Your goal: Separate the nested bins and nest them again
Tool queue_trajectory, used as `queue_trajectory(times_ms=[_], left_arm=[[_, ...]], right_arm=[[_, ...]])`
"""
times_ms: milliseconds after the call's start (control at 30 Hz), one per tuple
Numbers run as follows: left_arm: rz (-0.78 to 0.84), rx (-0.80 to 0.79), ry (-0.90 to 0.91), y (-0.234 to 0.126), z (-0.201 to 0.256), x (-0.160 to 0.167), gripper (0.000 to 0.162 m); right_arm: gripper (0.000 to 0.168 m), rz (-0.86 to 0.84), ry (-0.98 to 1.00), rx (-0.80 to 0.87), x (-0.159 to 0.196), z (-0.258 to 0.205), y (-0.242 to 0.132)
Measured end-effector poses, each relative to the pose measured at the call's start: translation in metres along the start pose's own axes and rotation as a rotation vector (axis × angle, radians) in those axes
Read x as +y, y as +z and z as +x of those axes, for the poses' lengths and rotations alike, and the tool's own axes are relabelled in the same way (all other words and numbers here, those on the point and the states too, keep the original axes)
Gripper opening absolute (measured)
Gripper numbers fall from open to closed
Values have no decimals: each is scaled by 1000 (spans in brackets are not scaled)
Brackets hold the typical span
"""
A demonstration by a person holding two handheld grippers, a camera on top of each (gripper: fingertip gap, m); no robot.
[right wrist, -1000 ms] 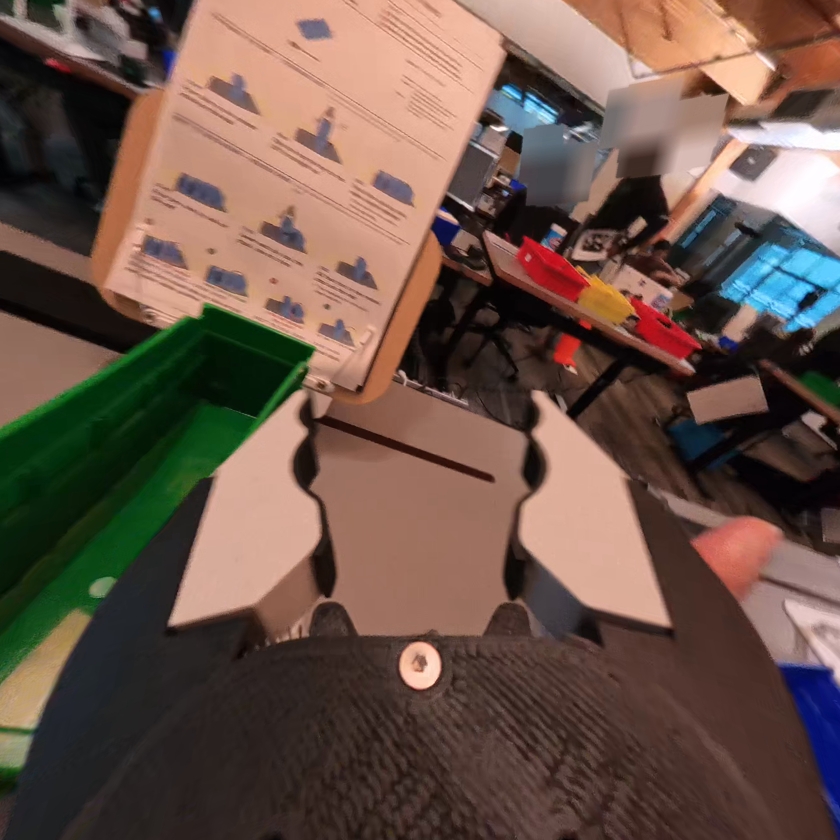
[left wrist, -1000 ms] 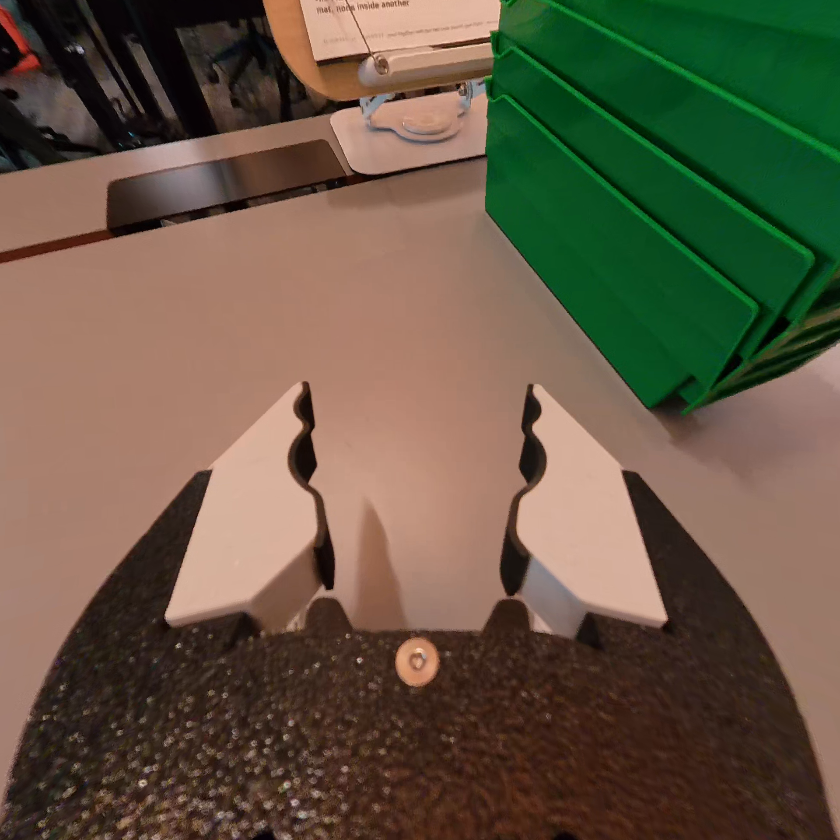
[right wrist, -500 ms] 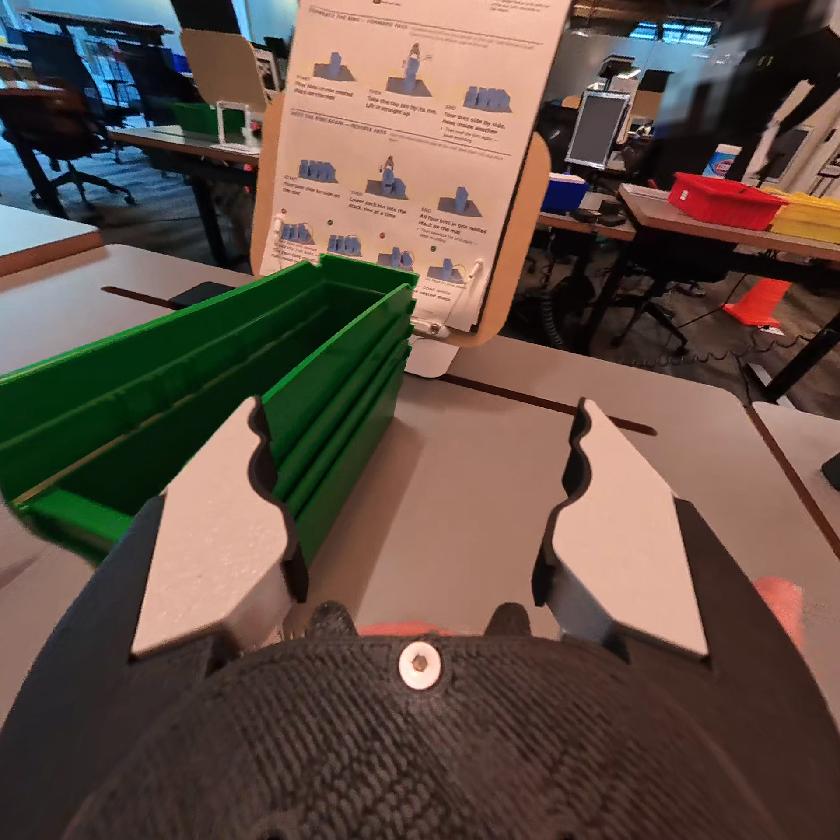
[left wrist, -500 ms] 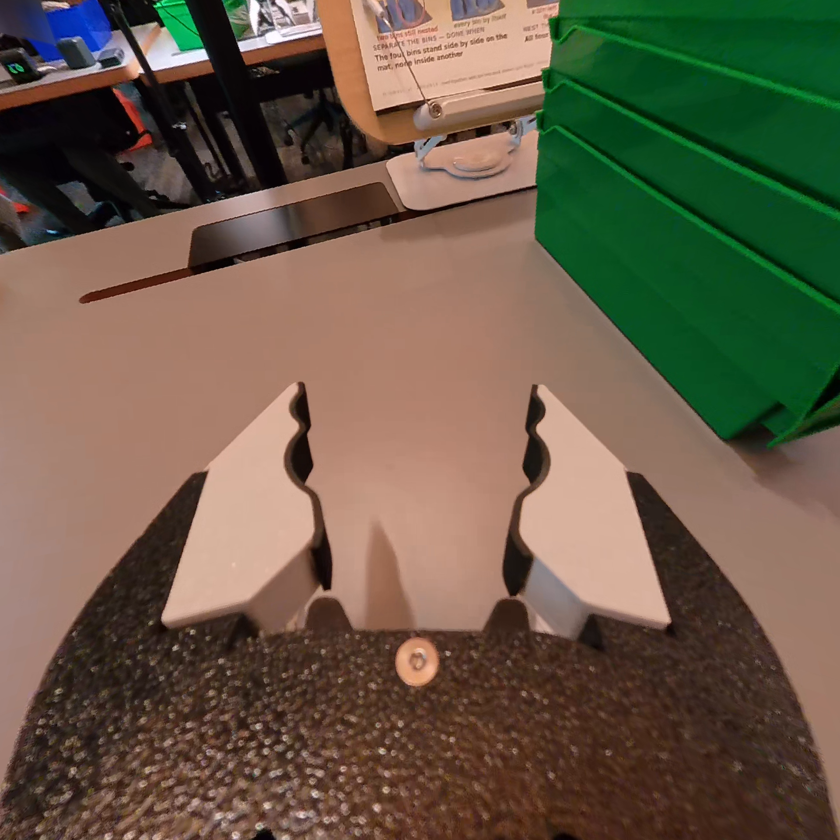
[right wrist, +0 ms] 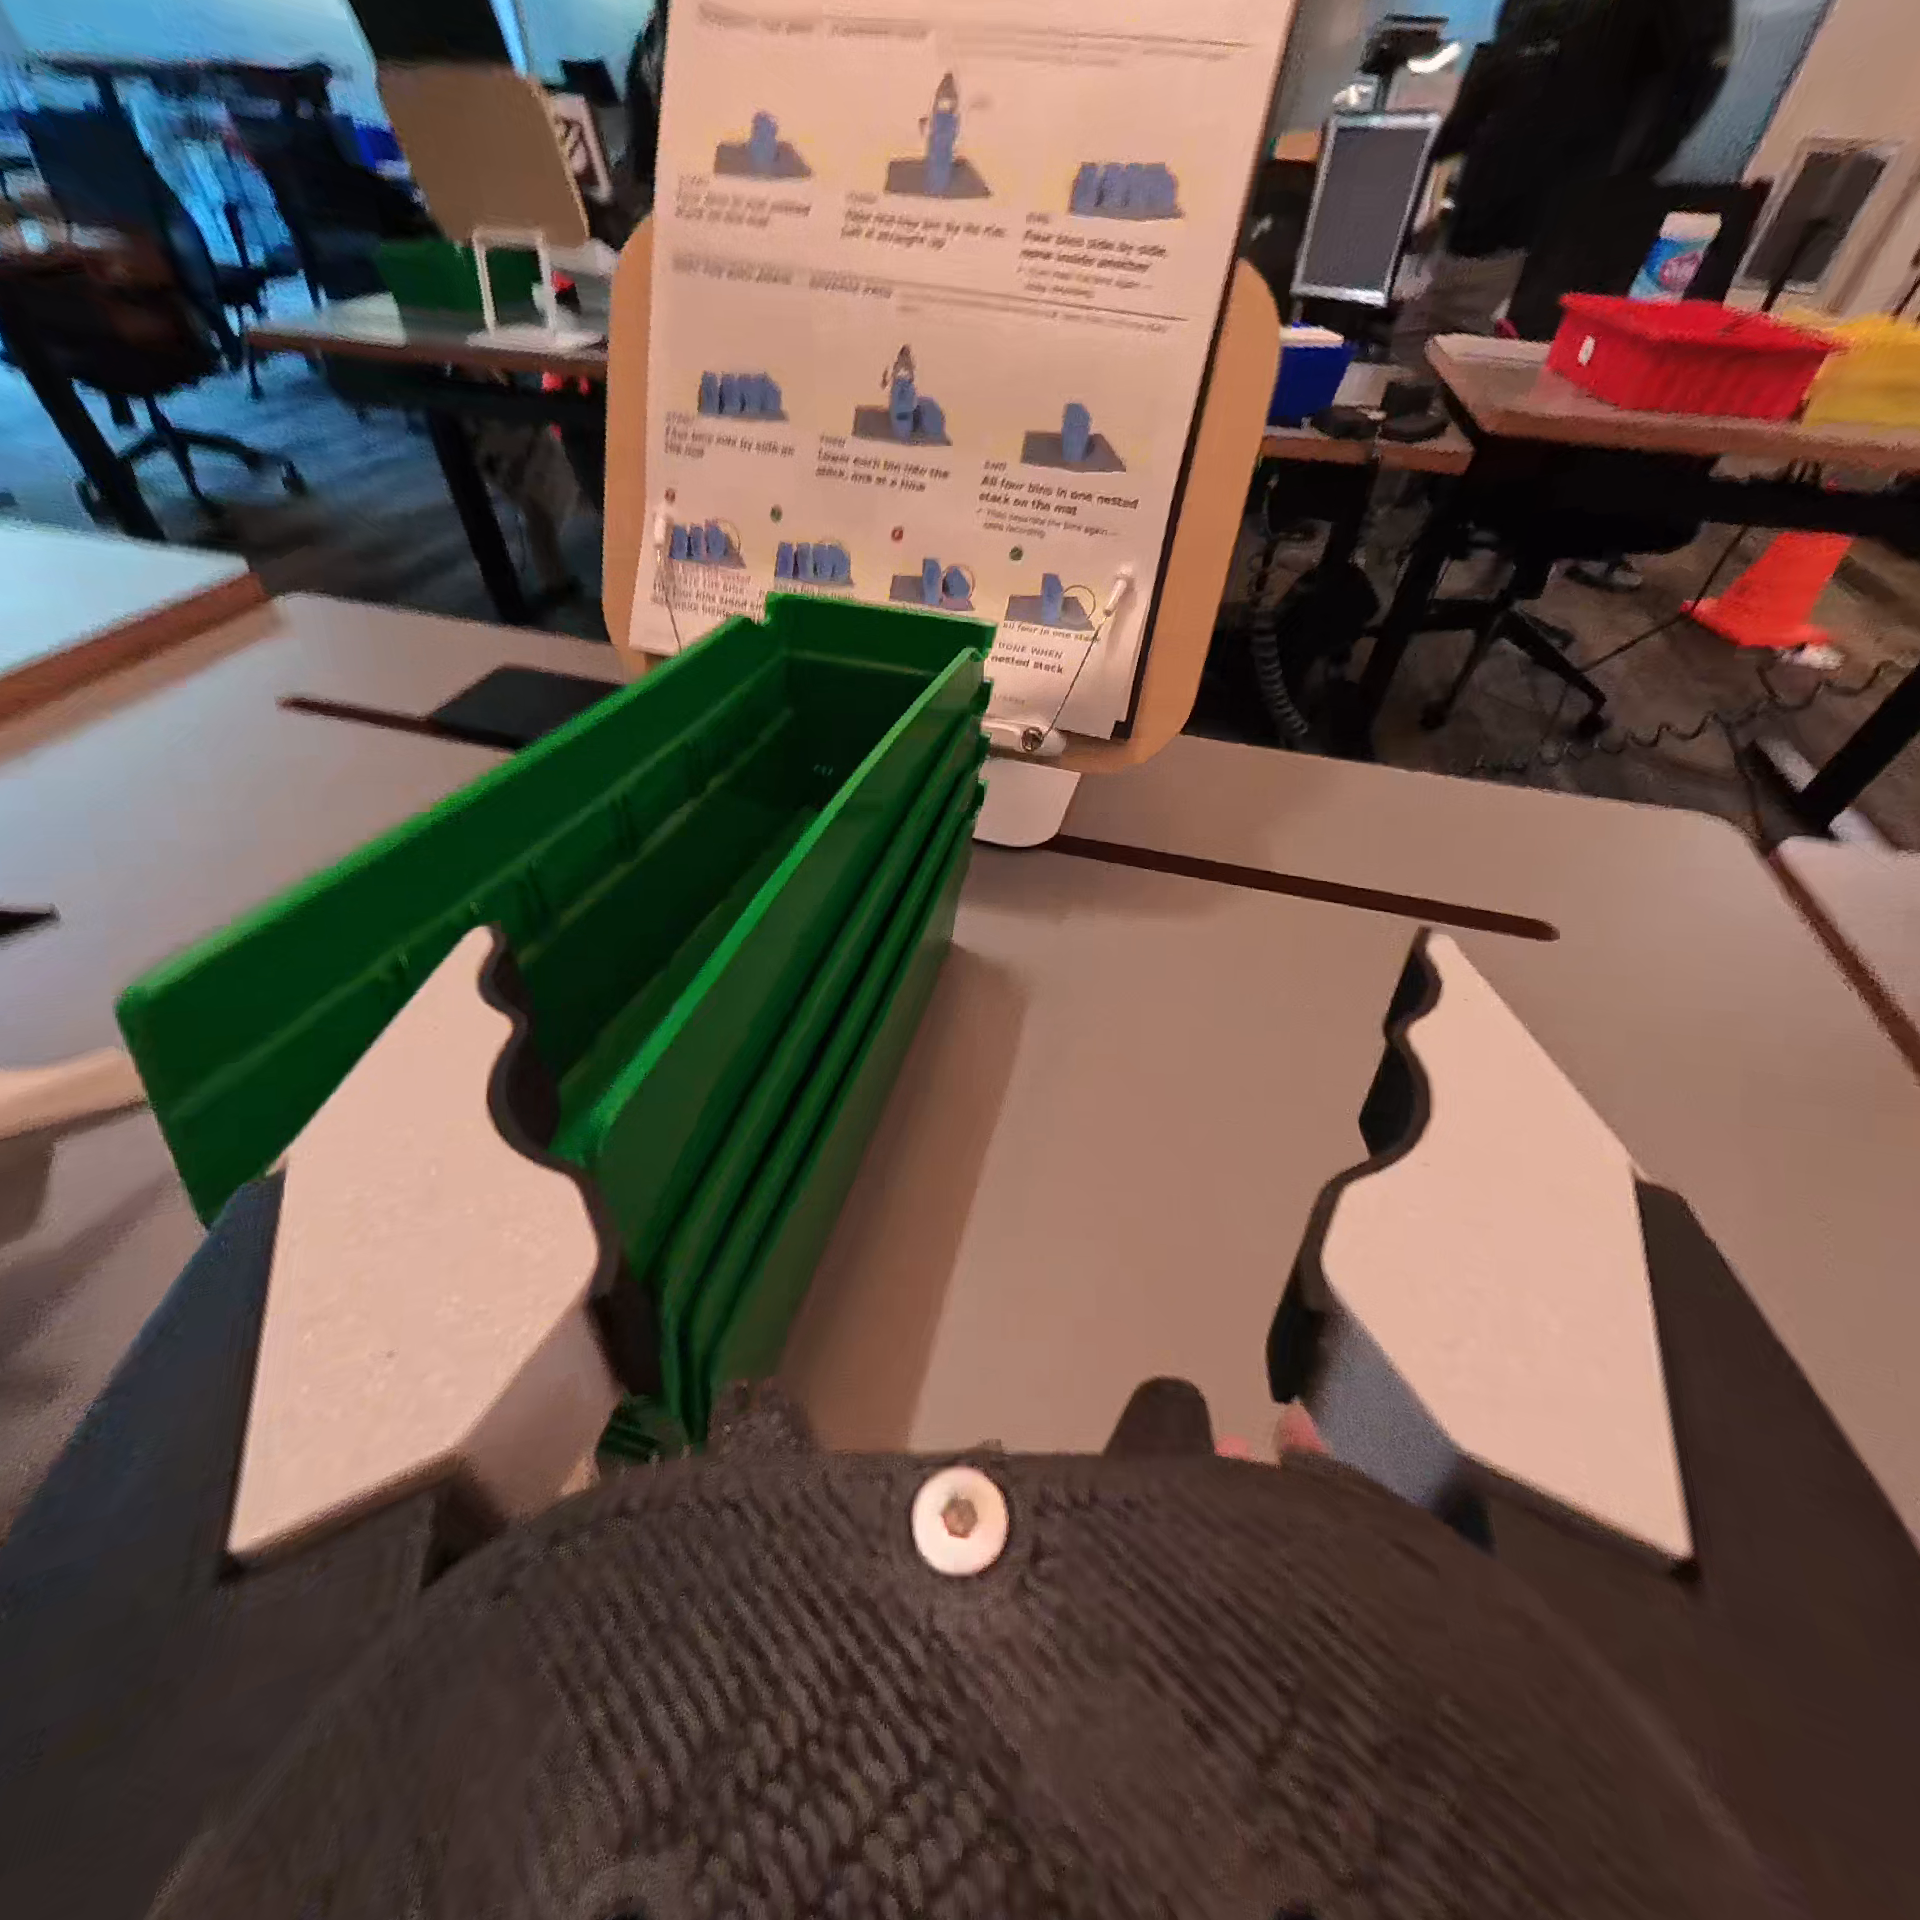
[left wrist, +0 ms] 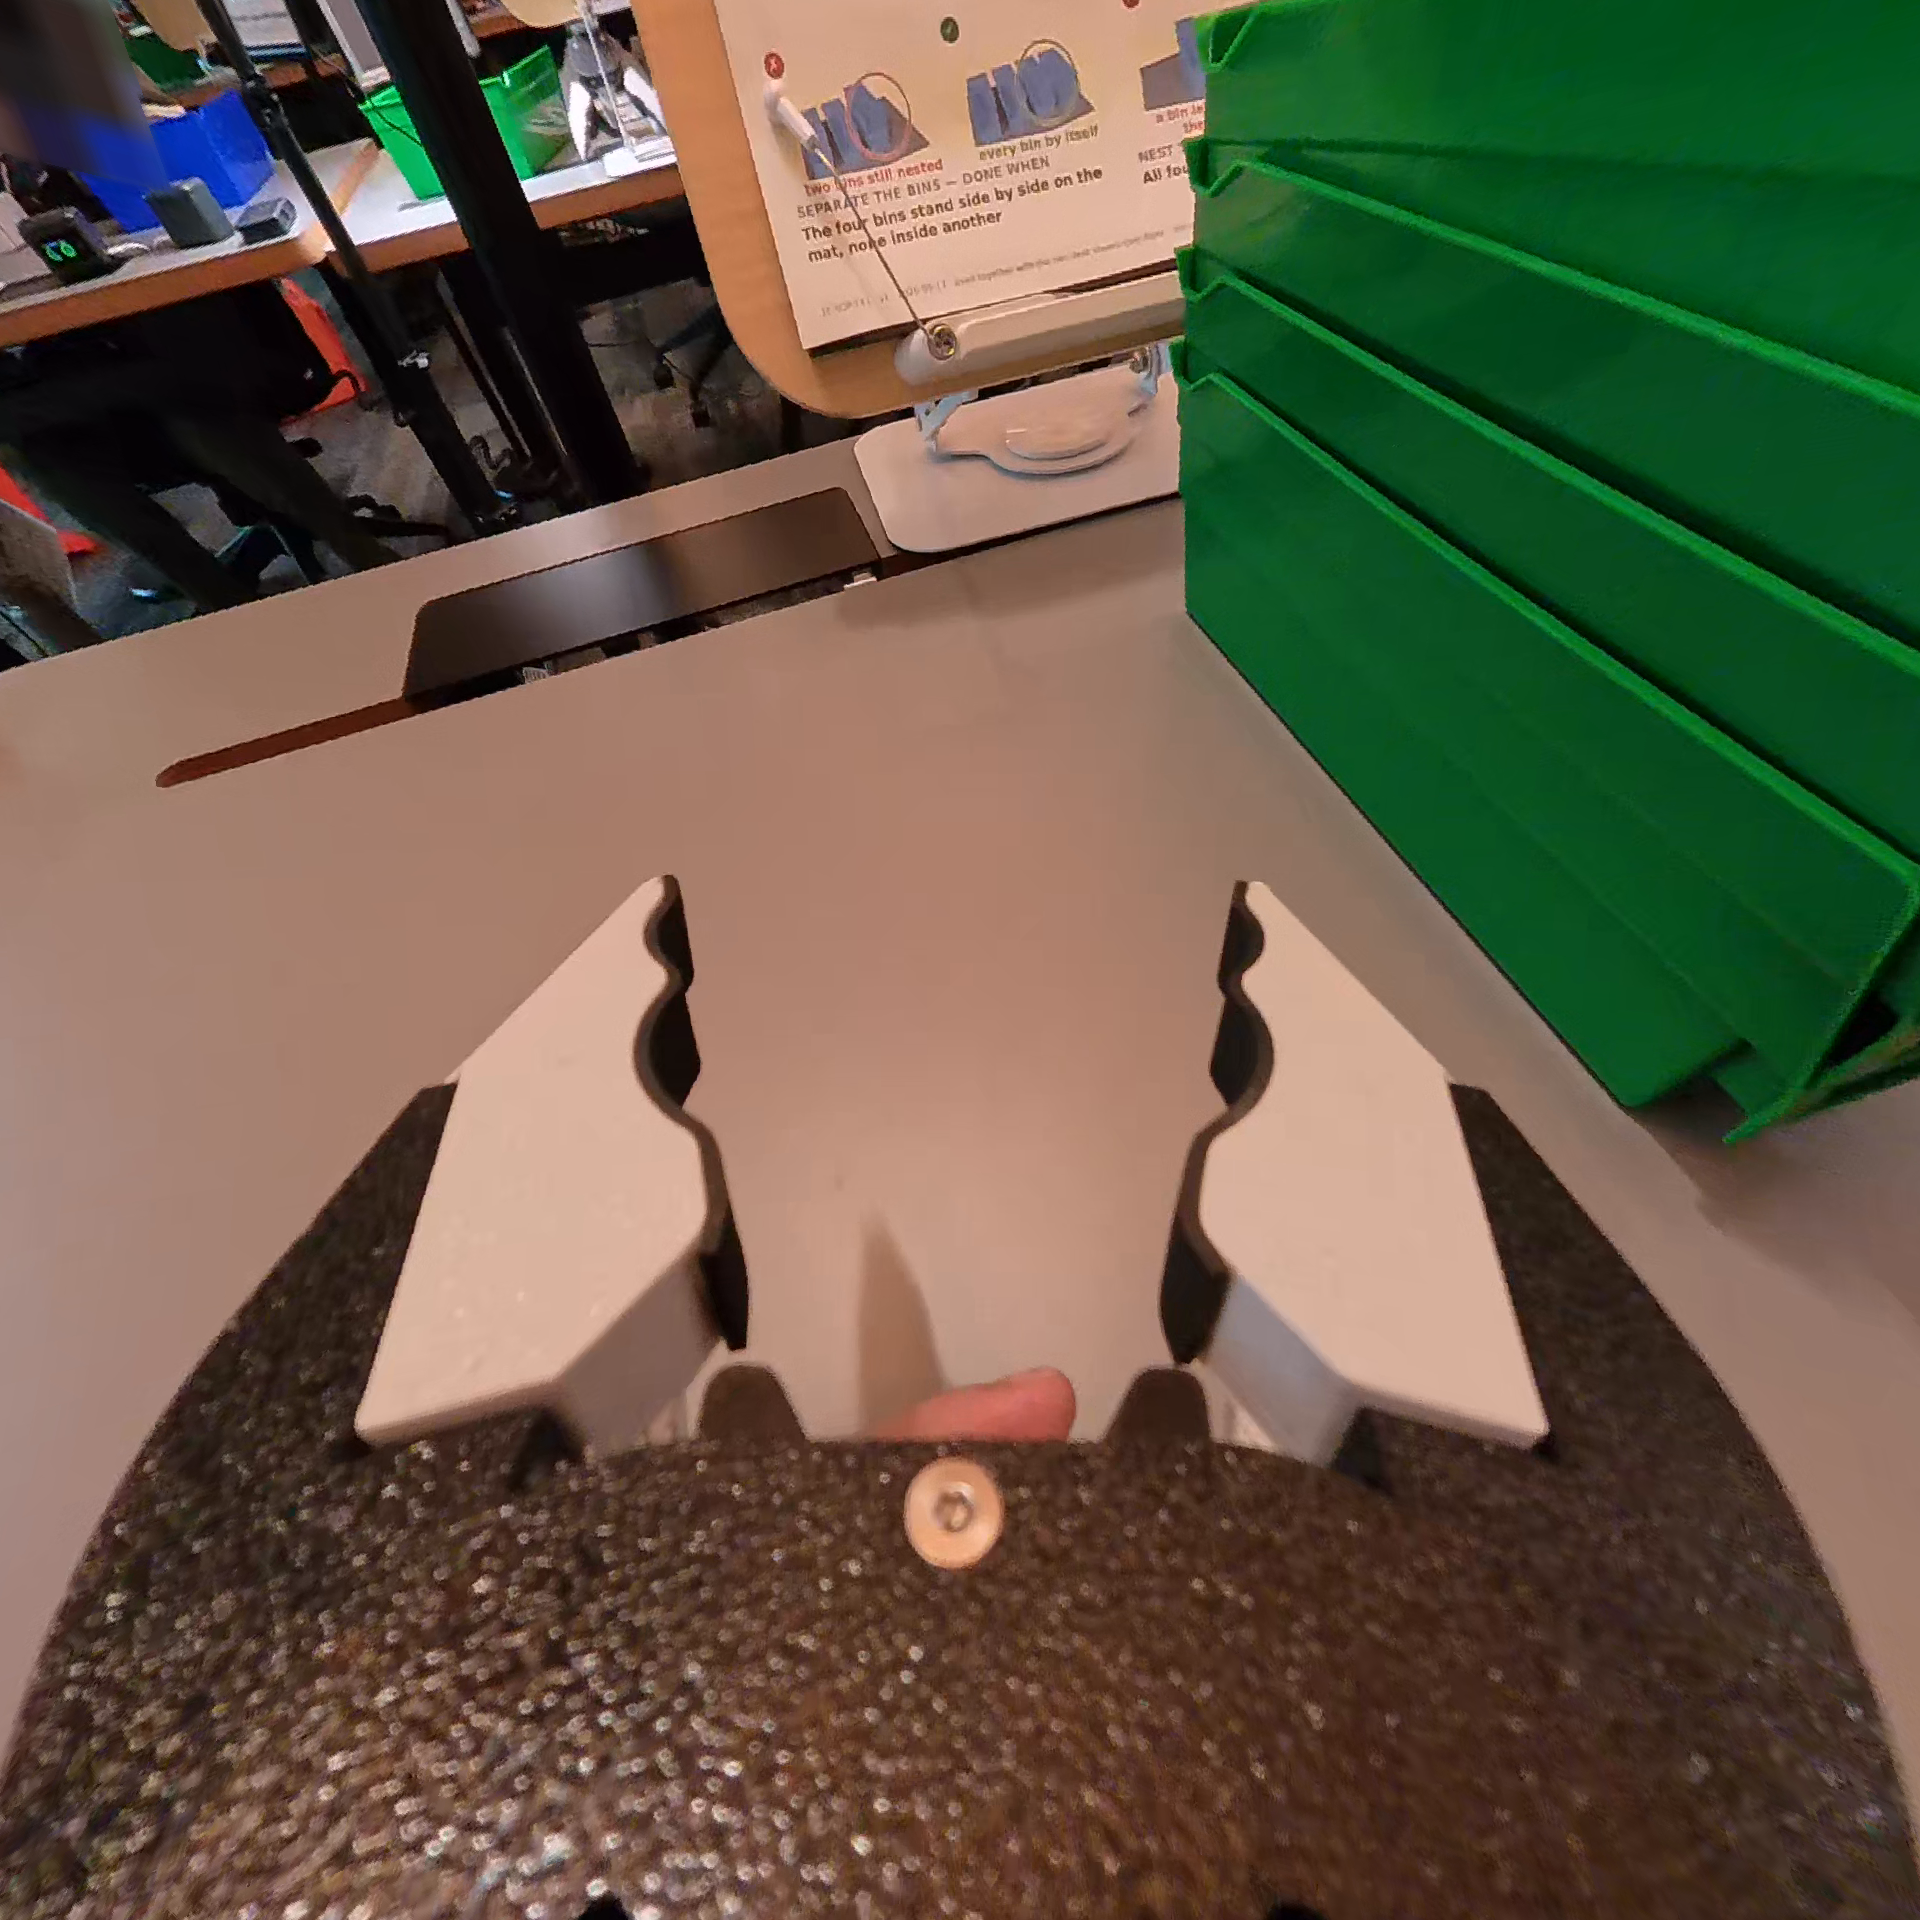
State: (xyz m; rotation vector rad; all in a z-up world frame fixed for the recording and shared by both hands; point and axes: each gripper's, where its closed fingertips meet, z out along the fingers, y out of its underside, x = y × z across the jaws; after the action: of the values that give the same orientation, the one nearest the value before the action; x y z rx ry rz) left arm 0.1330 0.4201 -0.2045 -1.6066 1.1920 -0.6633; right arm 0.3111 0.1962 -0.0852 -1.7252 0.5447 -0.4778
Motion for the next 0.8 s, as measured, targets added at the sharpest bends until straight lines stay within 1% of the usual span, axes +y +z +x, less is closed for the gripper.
queue_trajectory(times_ms=[33,67,100,167,233,333,533,600,700,767,800], left_arm=[[-4,1,3,1,1,1,100],[-8,4,2,2,2,1,100],[-12,12,1,3,3,2,100],[-25,27,-1,5,6,5,101],[-41,32,-4,5,8,8,100],[-53,39,18,4,13,9,101],[-76,11,77,4,13,11,100],[-86,13,72,3,12,13,100],[-89,11,53,1,8,13,101],[-90,9,42,-1,5,12,101],[-89,6,37,-2,3,12,101]], right_arm=[[150,-13,43,-27,-3,-3,2],[139,-39,69,-75,-4,-9,4],[133,-54,90,-108,-7,-14,7],[136,-56,108,-145,-17,-21,15],[137,-68,90,-144,-27,-25,26],[143,-145,37,-150,-36,-35,49],[137,-285,28,-199,-52,-71,90],[136,-373,28,-196,-49,-77,104],[131,-579,25,-166,-28,-75,119],[126,-662,41,-132,-18,-69,126],[126,-700,56,-112,-14,-65,129]])
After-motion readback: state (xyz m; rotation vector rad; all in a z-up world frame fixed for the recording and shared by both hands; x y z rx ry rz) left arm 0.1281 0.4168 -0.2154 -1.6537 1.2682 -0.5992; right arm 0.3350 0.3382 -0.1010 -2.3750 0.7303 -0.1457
